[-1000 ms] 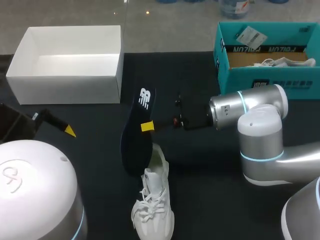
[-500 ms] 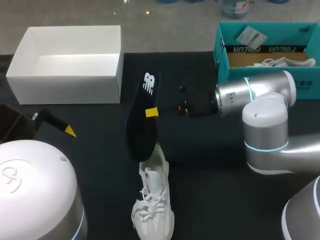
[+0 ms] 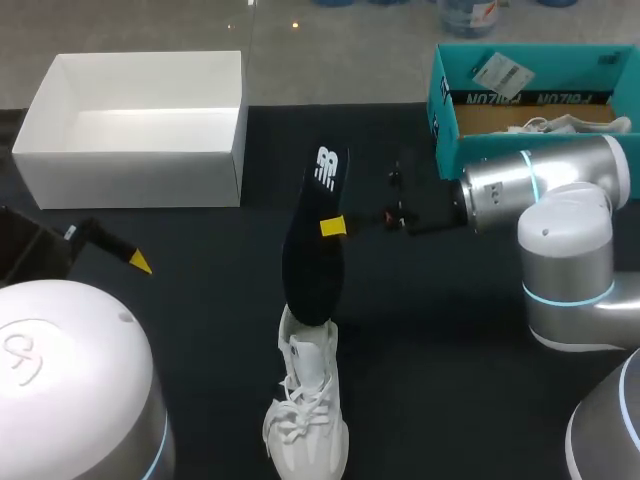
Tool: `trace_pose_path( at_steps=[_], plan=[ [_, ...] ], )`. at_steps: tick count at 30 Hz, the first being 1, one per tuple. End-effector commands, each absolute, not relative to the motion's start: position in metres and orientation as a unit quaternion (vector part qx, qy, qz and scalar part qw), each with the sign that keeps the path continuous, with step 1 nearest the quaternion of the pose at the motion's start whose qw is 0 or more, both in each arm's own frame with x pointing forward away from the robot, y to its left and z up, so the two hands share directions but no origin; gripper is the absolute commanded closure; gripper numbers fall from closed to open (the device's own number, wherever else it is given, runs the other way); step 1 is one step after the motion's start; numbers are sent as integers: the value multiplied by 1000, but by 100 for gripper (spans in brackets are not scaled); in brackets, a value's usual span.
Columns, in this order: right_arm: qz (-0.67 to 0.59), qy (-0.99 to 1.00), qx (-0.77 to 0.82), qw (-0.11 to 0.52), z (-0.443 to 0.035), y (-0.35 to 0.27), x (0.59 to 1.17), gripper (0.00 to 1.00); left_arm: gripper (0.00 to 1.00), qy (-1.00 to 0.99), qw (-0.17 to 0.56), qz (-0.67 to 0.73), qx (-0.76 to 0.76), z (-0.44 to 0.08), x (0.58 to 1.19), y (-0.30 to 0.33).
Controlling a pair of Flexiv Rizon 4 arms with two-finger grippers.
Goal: Take the shoe out of the shoebox, open the shoe tongue, remove and reinsert the insole, then place the shoe into the shoebox
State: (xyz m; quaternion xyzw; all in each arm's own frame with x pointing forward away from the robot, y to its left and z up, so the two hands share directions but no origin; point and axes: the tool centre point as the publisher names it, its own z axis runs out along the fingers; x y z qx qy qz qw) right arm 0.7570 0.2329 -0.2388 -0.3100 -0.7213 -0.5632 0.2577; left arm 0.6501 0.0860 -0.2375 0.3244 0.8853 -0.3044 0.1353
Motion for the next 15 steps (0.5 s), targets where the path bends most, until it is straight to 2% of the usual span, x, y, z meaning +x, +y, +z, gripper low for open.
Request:
trace_pose_path(
  at_steps=[1,15],
  plan=[
    [-563,-721,-313,256,-239,230,752,100,0,886,135,-304,325,-238,650,86],
    [-557,-727,-298,269,-250,249,748,100,0,886,135,-304,325,-238,650,86]
  ],
)
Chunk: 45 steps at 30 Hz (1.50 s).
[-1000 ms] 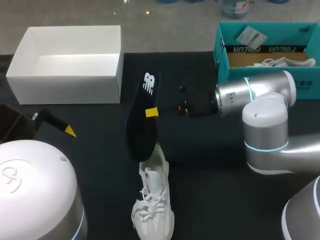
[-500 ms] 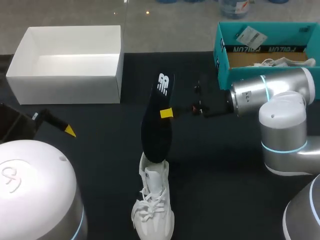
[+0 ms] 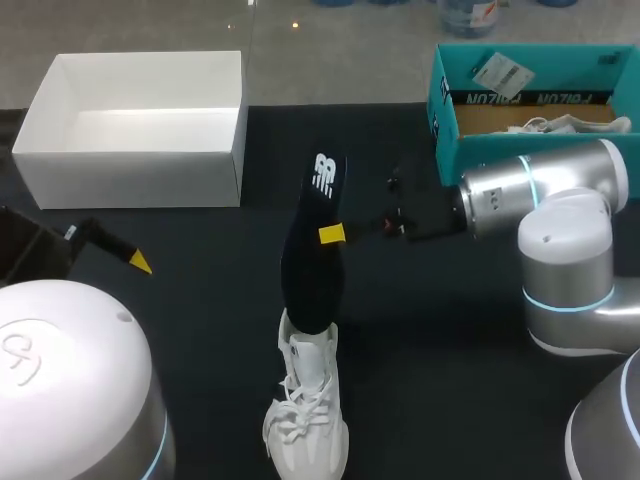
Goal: Take the shoe out of the shoebox, open the shoe tongue, remove and reinsert the insole, then place the shoe into the shoebox
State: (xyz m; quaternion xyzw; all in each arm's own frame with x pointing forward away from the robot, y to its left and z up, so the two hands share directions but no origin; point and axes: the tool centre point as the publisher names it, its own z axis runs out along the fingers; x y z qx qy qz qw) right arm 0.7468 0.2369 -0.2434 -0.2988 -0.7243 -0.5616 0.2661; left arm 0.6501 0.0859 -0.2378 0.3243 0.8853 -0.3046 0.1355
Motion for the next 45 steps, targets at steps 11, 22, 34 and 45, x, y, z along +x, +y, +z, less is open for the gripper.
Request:
trace_pose_path(
  at_steps=[11,22,34,45],
  plan=[
    [-550,-723,-307,285,-270,257,728,100,0,886,135,-304,325,-238,650,86],
    [-550,-730,-305,268,-253,250,738,100,0,886,135,-304,325,-238,650,86],
    [-530,-760,-294,235,-242,253,755,100,0,886,135,-304,325,-238,650,86],
    [-521,-769,-303,213,-256,249,758,100,0,886,135,-304,325,-238,650,86]
  ],
)
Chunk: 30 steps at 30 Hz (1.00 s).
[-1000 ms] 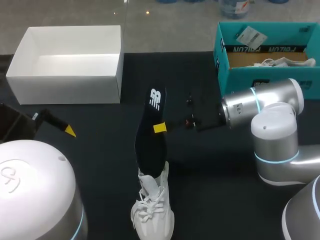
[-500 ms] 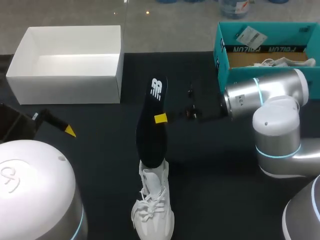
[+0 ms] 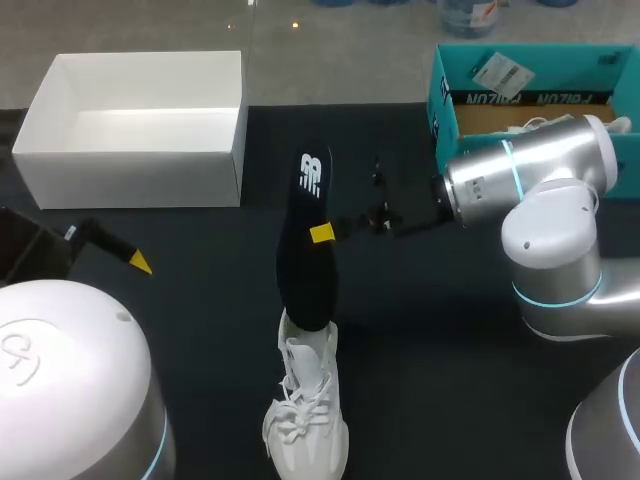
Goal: Take the shoe out of the shoebox, open the shoe tongue, remove and reinsert the insole, then place the shoe into the shoebox
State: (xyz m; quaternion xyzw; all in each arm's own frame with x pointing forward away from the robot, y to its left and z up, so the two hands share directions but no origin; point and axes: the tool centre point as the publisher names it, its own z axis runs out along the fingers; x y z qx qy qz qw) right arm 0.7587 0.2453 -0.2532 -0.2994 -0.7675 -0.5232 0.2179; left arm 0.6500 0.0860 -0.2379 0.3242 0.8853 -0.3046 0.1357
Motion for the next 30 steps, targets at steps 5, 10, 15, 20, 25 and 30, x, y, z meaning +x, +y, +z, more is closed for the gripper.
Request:
trace_pose_path(
  at_steps=[5,10,15,20,25,30],
  plan=[
    [-520,-769,-312,202,-262,250,757,100,0,886,135,-304,325,-238,650,86],
    [-522,-767,-314,200,-266,256,748,100,0,886,135,-304,325,-238,650,86],
    [-517,-768,-319,204,-273,258,735,100,0,886,135,-304,325,-238,650,86],
    [-515,-762,-334,208,-283,256,720,100,0,886,135,-304,325,-238,650,86],
    [-510,-760,-343,211,-288,257,712,100,0,886,135,-304,325,-238,650,86],
    [-510,-756,-352,211,-293,254,708,100,0,886,135,-304,325,-238,650,86]
  ],
)
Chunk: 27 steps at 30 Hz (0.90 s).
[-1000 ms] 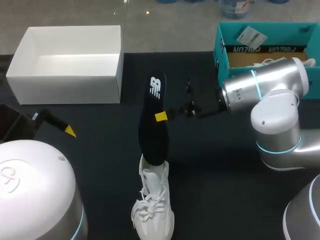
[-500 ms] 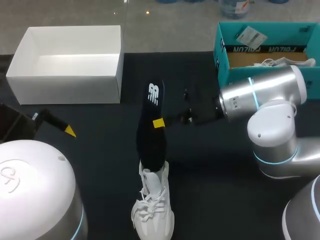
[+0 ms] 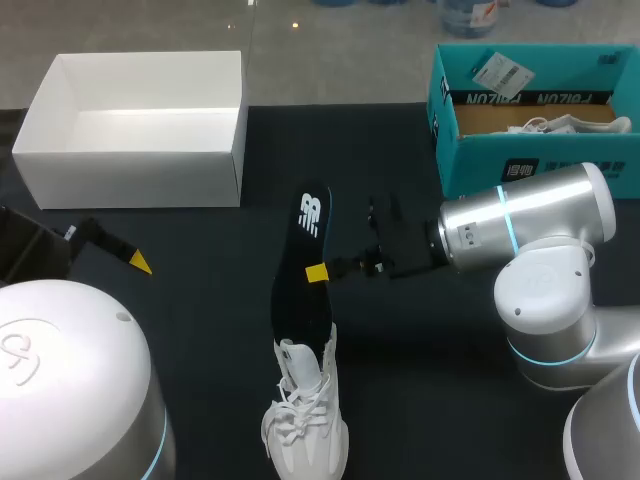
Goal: Take the shoe out of the shoebox, open the shoe tongue, remove and reinsert the insole, then place the shoe into the shoebox
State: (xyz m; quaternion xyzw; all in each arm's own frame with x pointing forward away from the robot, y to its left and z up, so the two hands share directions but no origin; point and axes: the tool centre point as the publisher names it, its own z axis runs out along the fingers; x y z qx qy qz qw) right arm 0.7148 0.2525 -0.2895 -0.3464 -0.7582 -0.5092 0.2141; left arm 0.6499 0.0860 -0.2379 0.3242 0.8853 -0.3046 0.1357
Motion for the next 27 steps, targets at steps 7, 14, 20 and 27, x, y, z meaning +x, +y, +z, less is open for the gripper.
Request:
trace_pose_path(
  at_steps=[7,14,20,27],
  plan=[
    [-504,-753,-360,221,-305,257,701,100,0,886,135,-304,325,-238,650,86],
    [-501,-750,-366,231,-316,260,692,100,0,886,135,-304,325,-238,650,86],
    [-493,-744,-379,244,-330,262,680,100,0,886,135,-304,325,-238,650,86],
    [-483,-742,-392,249,-338,259,669,100,0,886,135,-304,325,-238,650,86]
  ],
)
